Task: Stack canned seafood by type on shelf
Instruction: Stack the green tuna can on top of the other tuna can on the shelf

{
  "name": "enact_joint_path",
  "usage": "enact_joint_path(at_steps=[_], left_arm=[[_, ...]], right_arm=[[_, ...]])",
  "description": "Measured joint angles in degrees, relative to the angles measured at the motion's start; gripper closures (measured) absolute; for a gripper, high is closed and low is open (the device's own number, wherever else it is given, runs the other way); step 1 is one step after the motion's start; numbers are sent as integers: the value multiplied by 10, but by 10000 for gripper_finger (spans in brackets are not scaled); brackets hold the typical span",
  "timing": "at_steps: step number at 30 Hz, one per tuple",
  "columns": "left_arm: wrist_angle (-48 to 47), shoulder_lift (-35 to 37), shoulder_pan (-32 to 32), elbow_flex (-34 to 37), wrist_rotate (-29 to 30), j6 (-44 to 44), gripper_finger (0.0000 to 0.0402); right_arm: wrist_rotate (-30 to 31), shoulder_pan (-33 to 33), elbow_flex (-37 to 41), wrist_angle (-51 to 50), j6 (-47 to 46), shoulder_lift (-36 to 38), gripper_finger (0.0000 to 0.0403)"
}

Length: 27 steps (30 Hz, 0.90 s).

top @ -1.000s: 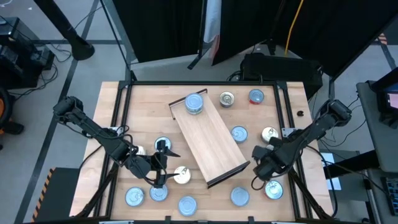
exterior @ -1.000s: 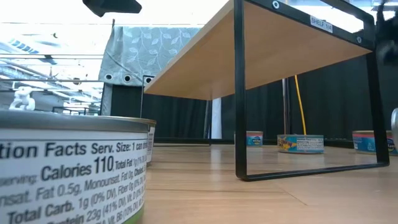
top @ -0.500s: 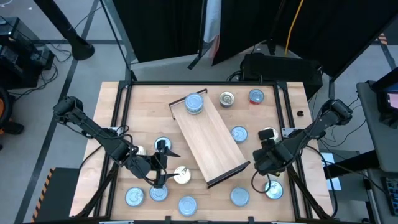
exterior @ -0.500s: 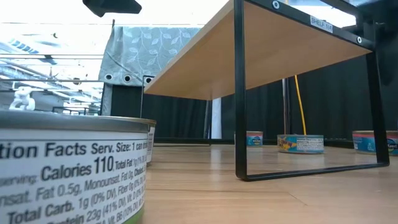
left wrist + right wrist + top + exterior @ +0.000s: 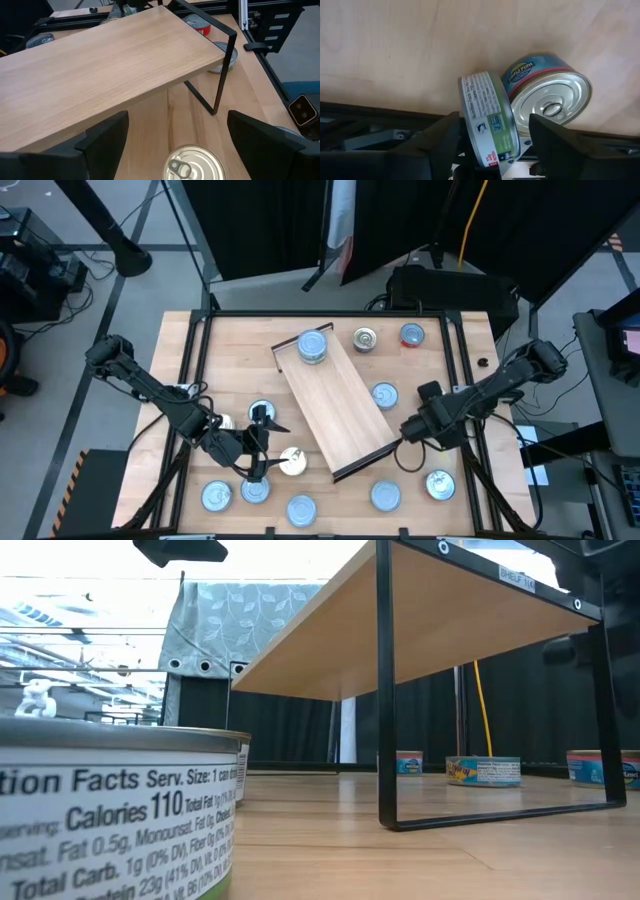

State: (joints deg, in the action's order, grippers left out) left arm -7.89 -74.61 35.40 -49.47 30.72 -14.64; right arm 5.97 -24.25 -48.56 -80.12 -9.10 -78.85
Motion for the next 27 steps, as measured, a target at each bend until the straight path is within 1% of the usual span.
enact_joint_path(at_steps=[5,9,13,22,25,27], left_arm=[[0,0,0,0,0,0,63],[0,0,0,0,0,0,63],[-1,0,0,0,0,0,63],[-1,0,0,0,0,0,63],[-1,0,0,0,0,0,63],[-1,0,0,0,0,0,63]], right_arm=[[-6,8,1,3,9,0,165],[-27,10,11,8,15,0,165],[-29,10,17,10,14,0,166],[-31,10,33,27,6,0,195],[-30,10,33,26,4,0,194],[-29,10,33,26,4,0,185]])
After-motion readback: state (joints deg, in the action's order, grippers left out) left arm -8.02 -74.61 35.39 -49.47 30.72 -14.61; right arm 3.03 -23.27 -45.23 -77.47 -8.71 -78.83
